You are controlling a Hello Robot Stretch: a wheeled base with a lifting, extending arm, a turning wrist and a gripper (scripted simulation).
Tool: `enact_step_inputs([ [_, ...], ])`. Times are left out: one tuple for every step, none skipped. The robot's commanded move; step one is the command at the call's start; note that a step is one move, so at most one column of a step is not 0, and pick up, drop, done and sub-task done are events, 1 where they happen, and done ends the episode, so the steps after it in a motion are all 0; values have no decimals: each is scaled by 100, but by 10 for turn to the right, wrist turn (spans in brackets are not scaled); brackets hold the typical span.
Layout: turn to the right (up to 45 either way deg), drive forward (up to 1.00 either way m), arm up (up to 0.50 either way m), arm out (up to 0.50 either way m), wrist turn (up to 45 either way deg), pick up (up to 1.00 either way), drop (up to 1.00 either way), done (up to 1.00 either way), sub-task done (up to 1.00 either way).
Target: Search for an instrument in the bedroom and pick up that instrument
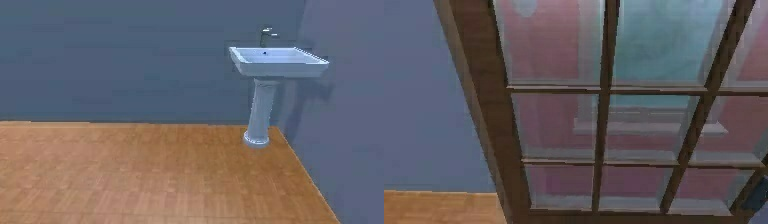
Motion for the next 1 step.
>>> enact_step_inputs([
  [0, 40, 0, 0, 0, 0, 0, 0, 0],
])
